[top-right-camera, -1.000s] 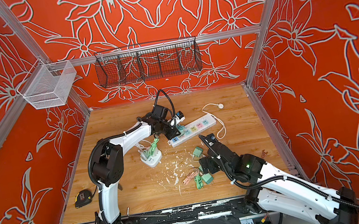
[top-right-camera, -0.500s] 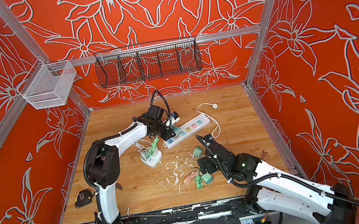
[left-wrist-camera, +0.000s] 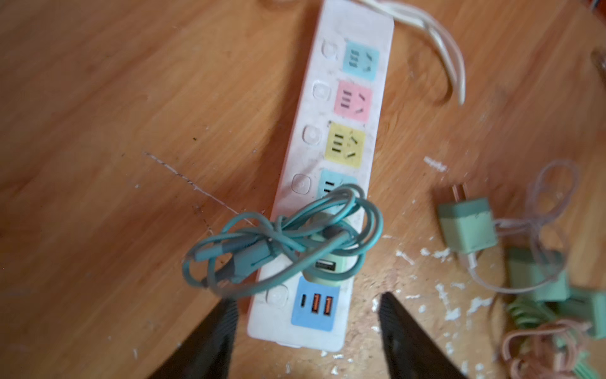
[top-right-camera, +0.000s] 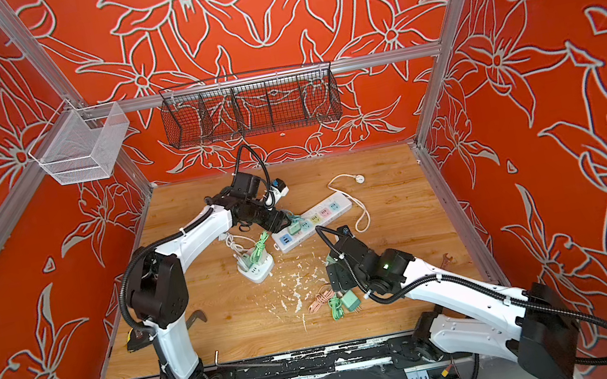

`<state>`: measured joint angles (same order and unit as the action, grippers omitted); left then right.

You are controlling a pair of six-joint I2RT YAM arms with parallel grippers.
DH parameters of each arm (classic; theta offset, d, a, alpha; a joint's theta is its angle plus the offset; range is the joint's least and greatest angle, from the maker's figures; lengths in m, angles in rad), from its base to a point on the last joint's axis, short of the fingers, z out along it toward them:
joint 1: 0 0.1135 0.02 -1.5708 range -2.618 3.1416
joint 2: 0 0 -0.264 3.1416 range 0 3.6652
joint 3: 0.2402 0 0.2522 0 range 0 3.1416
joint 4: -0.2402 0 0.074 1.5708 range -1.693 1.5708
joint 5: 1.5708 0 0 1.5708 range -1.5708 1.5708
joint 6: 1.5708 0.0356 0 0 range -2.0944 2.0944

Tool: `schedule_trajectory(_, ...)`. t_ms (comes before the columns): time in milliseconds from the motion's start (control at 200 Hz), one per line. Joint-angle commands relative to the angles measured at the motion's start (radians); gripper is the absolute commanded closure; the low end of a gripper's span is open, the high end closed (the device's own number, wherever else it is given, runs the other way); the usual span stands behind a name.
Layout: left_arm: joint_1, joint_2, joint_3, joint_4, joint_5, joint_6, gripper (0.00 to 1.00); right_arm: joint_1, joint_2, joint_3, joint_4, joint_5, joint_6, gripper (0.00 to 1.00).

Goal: Insert the plug
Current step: 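Open the left gripper and lift away while the right gripper moves to another mint charger, then grasp the mint charger with white cable with the right gripper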

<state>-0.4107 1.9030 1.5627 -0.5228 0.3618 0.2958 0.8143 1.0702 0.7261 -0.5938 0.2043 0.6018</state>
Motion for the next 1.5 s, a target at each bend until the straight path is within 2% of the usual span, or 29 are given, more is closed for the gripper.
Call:
schedule_trajectory(0,0.010,-0.087,-0.020,0.030,0.024,-0.057,0.11,-0.022,0.052,0.049,-0.006,-0.008,0.049,0.03)
schedule_trajectory(30,0.012,-0.105,-0.024,0.030,0.020,-0.066,0.10,-0.025,0.067,0.055,-0.005,-0.013,0.048,0.03)
schedule_trajectory(40,0.012,-0.113,-0.025,0.030,0.017,-0.068,0.01,-0.026,0.071,0.057,-0.005,-0.015,0.047,0.03)
schedule_trajectory(45,0.013,-0.116,-0.026,0.030,0.017,-0.069,0.01,-0.026,0.074,0.058,-0.005,-0.015,0.048,0.03)
schedule_trajectory(230,0.014,-0.232,-0.033,-0.009,-0.030,-0.136,0.03,-0.075,0.145,0.084,0.028,-0.063,0.017,0.04)
schedule_trajectory(390,0.013,-0.314,-0.033,-0.087,0.008,-0.213,0.03,-0.110,0.224,0.114,0.047,-0.105,-0.019,0.04)
schedule_trajectory(595,0.009,-0.482,-0.214,-0.051,0.051,-0.277,0.03,-0.137,0.327,0.138,0.091,-0.143,-0.021,0.07)
schedule_trajectory(781,0.003,-0.645,-0.353,-0.070,0.015,-0.298,0.03,-0.148,0.425,0.181,0.134,-0.190,-0.025,0.08)
schedule_trajectory(996,0.003,-0.793,-0.434,-0.118,-0.042,-0.271,0.03,-0.149,0.520,0.232,0.167,-0.220,-0.039,0.09)
schedule_trajectory(1226,0.003,-0.857,-0.466,-0.113,-0.075,-0.249,0.03,-0.145,0.595,0.282,0.175,-0.253,-0.060,0.12)
schedule_trajectory(1496,0.003,-0.858,-0.474,-0.103,-0.067,-0.234,0.03,-0.141,0.670,0.321,0.147,-0.197,-0.058,0.17)
